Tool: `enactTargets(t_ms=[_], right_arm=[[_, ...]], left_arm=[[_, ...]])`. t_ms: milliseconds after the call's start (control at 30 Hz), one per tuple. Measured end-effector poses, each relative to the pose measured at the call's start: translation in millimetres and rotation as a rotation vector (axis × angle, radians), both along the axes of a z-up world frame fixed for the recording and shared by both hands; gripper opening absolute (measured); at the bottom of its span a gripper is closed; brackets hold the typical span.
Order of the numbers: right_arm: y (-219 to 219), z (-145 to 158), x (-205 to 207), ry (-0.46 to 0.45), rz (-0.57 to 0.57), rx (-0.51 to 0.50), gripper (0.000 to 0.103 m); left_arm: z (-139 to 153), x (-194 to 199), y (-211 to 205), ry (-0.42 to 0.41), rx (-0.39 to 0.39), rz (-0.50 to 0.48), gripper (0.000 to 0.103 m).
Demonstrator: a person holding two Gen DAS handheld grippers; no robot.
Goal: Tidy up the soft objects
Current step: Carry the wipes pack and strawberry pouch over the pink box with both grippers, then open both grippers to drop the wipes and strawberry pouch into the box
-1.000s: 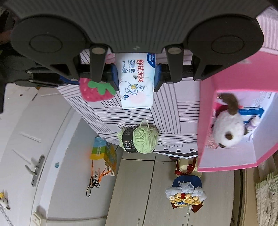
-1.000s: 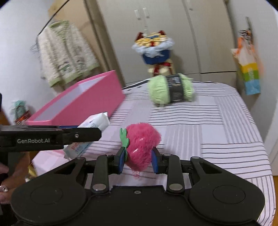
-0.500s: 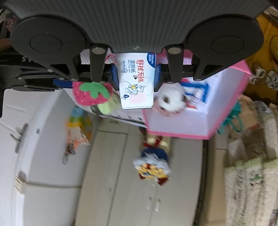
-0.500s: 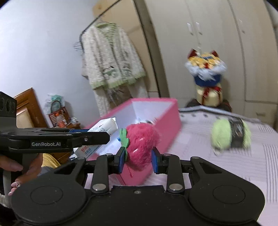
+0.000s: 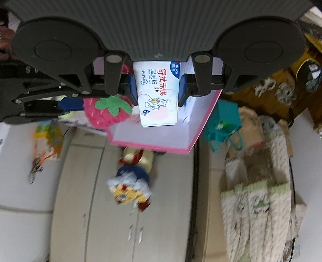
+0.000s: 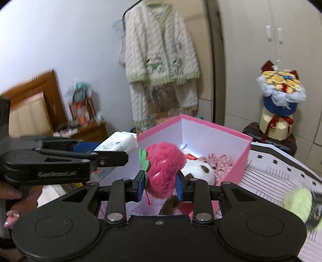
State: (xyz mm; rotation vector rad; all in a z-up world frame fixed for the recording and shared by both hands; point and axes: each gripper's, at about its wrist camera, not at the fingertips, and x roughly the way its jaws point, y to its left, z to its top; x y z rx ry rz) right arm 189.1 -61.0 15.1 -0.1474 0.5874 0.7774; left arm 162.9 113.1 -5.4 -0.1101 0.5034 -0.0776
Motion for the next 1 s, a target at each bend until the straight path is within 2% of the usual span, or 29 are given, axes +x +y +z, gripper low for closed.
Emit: enactTargets(t_ms=[267,400,533,667,833,1000], right_arm=[[35,-22,36,0.032,0.11,-0.168,0.036],[41,-26,43,0.044,0.174,-0.183,0.037],[47,-32,48,0.051,0.18,-0.202,0.04],[44,-31,39,0.013,0.181,-0.163,0.052],[18,-15,22,-0.03,0.124,-0.107,0.052],[-31,6,0,-0.055,0.021,-0.051,0.054]], left_arm=[[-18,33,11,0.109,0.031,-0.009,0.039],[-19,43,20,0.141,0.0,0.001,0.039],[-20,46,20,0.155,0.014,0.005,0.04],[-17,44,19,0.141,0.019,0.027,0.041],[-5,29,23,0.115,-0.016,-0.004,0.045],[9,12,17,0.098,-0.01,-0.055,0.05]])
